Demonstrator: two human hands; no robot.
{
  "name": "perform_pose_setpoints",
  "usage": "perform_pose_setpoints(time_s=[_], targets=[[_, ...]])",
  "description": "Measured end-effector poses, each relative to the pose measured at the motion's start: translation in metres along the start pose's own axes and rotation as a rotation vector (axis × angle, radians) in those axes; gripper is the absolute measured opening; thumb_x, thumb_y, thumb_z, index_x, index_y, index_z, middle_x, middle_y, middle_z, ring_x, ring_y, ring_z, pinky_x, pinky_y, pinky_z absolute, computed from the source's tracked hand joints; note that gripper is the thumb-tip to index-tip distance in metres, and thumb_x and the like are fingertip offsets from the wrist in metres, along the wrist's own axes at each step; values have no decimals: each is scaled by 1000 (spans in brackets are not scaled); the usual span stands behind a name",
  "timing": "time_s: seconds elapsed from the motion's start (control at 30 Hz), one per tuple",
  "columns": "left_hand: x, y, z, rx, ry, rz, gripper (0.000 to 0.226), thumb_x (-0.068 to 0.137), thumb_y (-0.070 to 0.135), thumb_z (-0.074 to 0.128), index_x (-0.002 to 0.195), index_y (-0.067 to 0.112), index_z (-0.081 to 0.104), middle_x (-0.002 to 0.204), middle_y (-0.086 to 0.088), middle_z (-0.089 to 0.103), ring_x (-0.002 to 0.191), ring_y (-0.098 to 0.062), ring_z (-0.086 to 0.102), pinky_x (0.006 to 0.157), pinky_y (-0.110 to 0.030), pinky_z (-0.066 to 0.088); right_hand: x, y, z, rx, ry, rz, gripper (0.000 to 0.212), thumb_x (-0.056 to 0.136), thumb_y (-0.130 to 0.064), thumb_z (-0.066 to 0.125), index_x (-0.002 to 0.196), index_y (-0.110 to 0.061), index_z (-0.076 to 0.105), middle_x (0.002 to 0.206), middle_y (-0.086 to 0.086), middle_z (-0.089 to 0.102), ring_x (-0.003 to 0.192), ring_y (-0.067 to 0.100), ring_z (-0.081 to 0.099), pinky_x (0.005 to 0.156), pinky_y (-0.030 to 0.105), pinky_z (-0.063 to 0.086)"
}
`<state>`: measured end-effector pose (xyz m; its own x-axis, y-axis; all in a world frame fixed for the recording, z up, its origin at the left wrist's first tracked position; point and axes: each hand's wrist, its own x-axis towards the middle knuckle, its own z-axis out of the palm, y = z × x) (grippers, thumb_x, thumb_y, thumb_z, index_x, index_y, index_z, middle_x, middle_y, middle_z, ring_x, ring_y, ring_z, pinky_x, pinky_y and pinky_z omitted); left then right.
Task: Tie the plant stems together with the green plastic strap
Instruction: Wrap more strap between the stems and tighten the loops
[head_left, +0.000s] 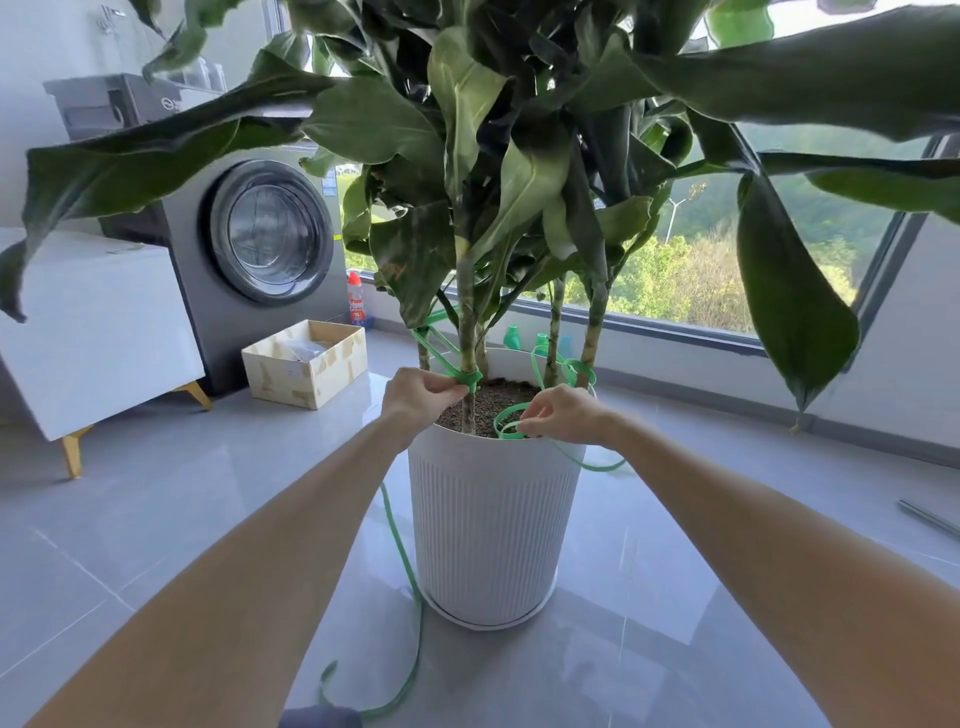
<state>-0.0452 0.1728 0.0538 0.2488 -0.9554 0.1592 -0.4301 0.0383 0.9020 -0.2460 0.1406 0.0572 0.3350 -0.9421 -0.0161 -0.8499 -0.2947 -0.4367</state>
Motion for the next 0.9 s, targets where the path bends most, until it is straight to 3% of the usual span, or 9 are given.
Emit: perform_pose_setpoints(time_s=[0.1,0.23,0.37,0.43,0.5,0.63,0.73,0.83,0.9], targets=[[2,-1,3,-63,-2,-31,29,78,24,76,103,11,73,102,-4,72,98,-17,59,95,-34,49,-1,7,2,-15,-47,-53,23,83,-28,71,101,-13,74,102,4,71,86,11,57,69,17,43],[5,-3,4,-110,-33,-57,29,79,22,75,105,10,72,102,-4,72,98,-15,59,97,-39,48,3,12,0,-99,23,-55,23,80,-33,73,96,-16,77,97,4,71,96,18,54,72,23,41],[5,-3,3,-113,-41,-57,29,79,21,75,105,9,72,100,-4,71,99,-16,59,98,-40,48,4,11,-16,11,59,33,18,88,-28,66,95,-16,76,82,-1,67,62,8,50,51,19,36],[5,-2,3,-110,-34,-63,28,78,21,75,104,10,72,101,-4,72,103,-19,60,97,-41,48,5,14,-24,175,192,96,17,89,-23,64,96,-11,74,71,-2,64,46,3,49,44,15,36],[5,-3,4,-116,-30,-68,28,78,22,76,103,10,73,102,-5,72,103,-20,60,97,-41,49,3,12,-31,501,284,161,20,88,-18,65,100,-2,71,71,3,67,41,0,56,40,11,42],[5,-2,4,-127,-27,-83,29,78,22,76,104,9,73,101,-6,72,95,-16,59,97,-40,49,-1,1,-42,1089,162,177,41,86,-22,67,123,-5,59,102,8,70,72,13,71,60,18,58],[4,-1,5,-127,-14,-89,30,78,22,76,104,8,72,100,-7,72,92,-16,58,96,-39,49,-2,-2,-41,901,224,130,38,90,-14,62,126,-2,57,117,13,65,82,17,68,63,18,58],[3,0,6,-118,-1,-90,29,78,22,75,104,8,72,101,-7,72,94,-18,58,95,-40,50,-4,5,-35,664,500,147,18,93,-9,58,104,1,67,87,11,69,64,18,66,61,27,60],[3,0,7,-114,5,-89,29,79,22,75,104,8,72,102,-7,72,96,-19,58,95,-39,49,-1,15,-33,499,647,211,15,91,-10,57,95,1,66,81,10,67,68,22,64,68,37,58]])
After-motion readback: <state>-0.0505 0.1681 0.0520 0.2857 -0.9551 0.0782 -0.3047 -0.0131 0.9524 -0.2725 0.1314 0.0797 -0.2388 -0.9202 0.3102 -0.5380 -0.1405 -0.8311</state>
